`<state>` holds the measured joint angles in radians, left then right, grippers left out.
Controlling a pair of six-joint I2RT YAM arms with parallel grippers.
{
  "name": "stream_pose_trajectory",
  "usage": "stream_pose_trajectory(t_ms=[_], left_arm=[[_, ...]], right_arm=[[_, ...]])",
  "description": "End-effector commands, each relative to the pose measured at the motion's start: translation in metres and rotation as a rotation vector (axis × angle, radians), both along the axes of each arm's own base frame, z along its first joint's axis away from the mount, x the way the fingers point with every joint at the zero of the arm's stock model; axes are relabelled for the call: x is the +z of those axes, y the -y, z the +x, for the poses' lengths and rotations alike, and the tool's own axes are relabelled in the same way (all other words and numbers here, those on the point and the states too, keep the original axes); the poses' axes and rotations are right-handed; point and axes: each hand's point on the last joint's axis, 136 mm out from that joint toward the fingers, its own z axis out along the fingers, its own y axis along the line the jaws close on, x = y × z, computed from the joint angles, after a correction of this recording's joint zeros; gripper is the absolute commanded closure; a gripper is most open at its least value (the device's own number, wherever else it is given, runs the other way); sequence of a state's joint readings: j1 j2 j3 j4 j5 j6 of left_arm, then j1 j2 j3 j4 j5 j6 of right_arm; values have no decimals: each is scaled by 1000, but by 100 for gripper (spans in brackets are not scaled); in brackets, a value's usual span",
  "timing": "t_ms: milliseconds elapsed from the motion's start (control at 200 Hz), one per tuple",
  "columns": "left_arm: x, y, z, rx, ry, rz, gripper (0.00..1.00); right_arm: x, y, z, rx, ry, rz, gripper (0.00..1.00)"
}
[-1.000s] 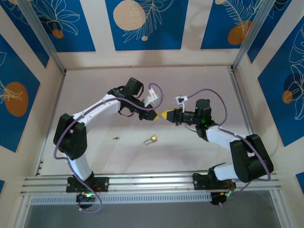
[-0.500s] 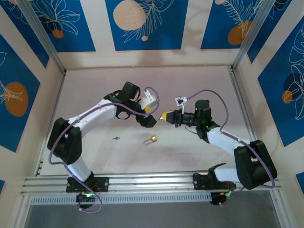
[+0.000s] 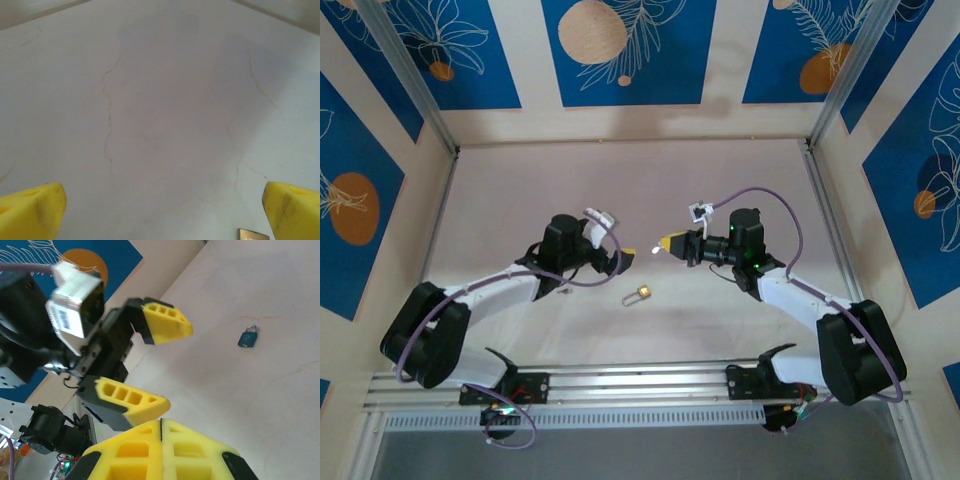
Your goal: Unlock with the key
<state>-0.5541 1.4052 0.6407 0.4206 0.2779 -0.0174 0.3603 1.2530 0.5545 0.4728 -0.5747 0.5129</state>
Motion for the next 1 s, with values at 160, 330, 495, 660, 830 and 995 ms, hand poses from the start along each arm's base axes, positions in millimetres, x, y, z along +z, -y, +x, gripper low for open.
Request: stream_pose_trajectory(t_ms=[160, 330, 495, 660, 830, 995], left_arm=[[75, 39, -8, -284, -12, -336, 19], [59, 52, -16, -391, -128, -280, 72], [24, 35, -1, -174, -125, -69, 78], [47, 41, -9, -191, -57, -235, 71], [19, 40, -14, -187, -60, -49, 58], [-16, 8, 6, 82, -34, 383, 66]], right_arm=[[15, -2, -1, 7, 48, -1, 100], [12, 4, 5, -42, 37, -23, 100], [7, 14, 10, -114, 27, -55, 100], [9, 13, 9, -106, 25, -48, 100], [7, 19, 12, -147, 20, -70, 100], [-3, 34, 17, -257, -21, -130, 100]])
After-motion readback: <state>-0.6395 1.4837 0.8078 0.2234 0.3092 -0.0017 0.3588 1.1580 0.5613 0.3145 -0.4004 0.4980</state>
